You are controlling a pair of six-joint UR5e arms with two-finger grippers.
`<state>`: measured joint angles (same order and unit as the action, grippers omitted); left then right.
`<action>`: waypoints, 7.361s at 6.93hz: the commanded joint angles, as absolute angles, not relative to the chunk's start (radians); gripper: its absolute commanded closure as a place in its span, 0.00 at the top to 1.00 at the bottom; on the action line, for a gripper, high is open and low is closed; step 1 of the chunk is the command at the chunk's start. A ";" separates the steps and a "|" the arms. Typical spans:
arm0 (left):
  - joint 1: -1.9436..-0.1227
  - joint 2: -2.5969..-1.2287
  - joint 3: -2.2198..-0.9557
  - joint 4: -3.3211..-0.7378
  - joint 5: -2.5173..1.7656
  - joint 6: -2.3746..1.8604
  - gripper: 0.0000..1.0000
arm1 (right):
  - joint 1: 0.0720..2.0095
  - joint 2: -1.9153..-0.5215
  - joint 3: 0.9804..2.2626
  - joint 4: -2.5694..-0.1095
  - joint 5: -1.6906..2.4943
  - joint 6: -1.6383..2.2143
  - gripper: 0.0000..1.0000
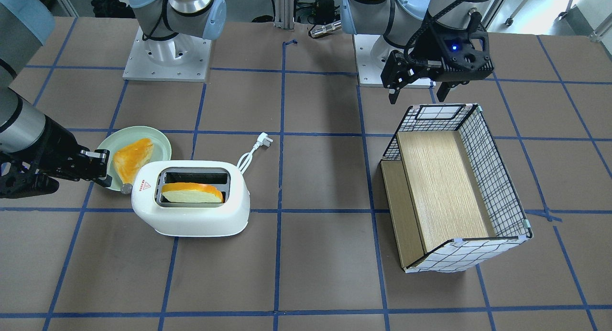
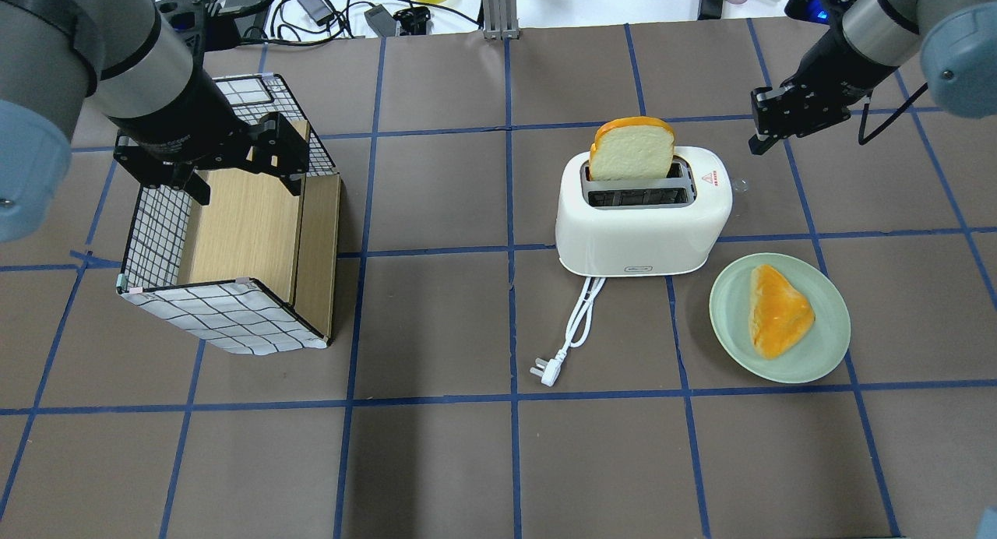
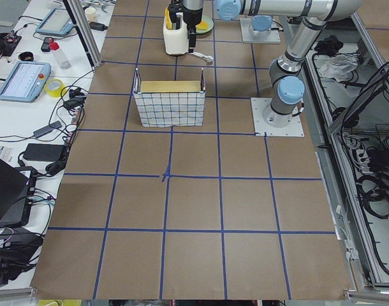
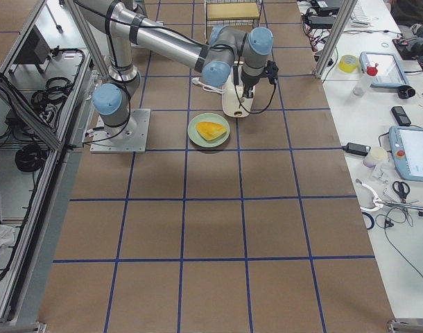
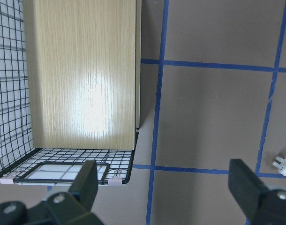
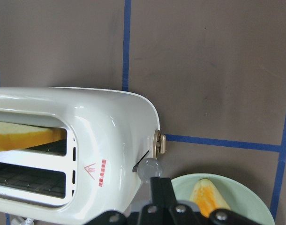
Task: Press toaster with right arm
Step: 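Move the right gripper to the toaster's side lever, farther from the plate, then press the toaster lever down with the right gripper, then lift the right gripper up and away from the toaster lever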
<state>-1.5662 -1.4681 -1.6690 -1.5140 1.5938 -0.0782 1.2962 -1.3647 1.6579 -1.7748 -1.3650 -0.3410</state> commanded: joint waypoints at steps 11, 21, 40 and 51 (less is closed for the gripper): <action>-1.566 -1.468 -1.669 -1.514 1.594 -0.078 1.00 | 1.296 -1.312 1.672 -1.790 -1.278 -0.383 0.11; -1.566 -1.468 -1.669 -1.514 1.594 -0.078 1.00 | 1.295 -1.293 1.671 -1.782 -1.308 -0.433 0.07; -1.566 -1.468 -1.669 -1.514 1.594 -0.078 1.00 | 1.292 -1.257 1.657 -1.779 -1.311 -0.410 0.21; -1.566 -1.468 -1.669 -1.514 1.594 -0.078 1.00 | 1.509 -1.485 1.416 -1.552 -1.594 0.042 1.00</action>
